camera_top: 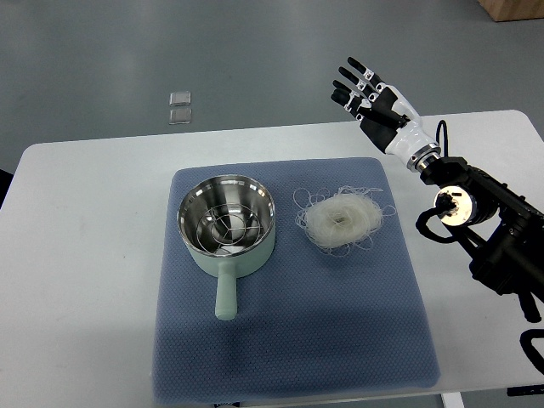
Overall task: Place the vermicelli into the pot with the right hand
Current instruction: 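Move the right hand forward over the mat toward the vermicelli bundle, then lower the right hand onto the white vermicelli bundle and close fingers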
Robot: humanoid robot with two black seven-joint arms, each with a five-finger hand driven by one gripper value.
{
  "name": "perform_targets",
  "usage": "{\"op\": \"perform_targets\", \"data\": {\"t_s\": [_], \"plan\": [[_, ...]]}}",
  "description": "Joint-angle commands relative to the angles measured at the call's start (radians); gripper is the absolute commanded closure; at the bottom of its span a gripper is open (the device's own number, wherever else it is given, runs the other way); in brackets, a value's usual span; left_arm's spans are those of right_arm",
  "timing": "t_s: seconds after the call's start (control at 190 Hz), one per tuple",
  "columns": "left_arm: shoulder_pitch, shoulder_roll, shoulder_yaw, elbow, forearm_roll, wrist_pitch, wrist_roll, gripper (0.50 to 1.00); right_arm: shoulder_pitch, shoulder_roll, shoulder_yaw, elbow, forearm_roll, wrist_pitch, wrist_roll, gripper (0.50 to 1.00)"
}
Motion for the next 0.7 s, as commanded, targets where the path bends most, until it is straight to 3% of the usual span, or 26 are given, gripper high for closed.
{"op": "perform_targets", "data": {"t_s": [0.0,0.237,0.39,0.543,0.696], "plan": [[0.000,0.000,0.002,-0.002,0.000,-0.001,0.000,0.500,0.093,-0.103,-0.184,0.000,-0.065,0.016,-0.010,0.570],[-0.003,0.000,0.002,-0.004,0.000,-0.001,0.000,0.500,0.488,-0.244,-0.811,0.000,-0.151,0.049,-0.010,0.570],[-0.006,0.000,0.002,-0.005,0.001,-0.001,0.000,0.500,0.692,-0.232,-1.110,0.013,-0.176,0.108,-0.018,0.570],[-0.008,0.000,0.002,-0.005,0.001,-0.001,0.000,0.500,0.865,-0.183,-1.393,0.082,-0.195,0.184,-0.067,0.570],[-0.008,0.000,0.002,-0.005,0.001,-0.003,0.000,0.500,0.928,-0.145,-1.497,0.141,-0.202,0.210,-0.090,0.570]]}}
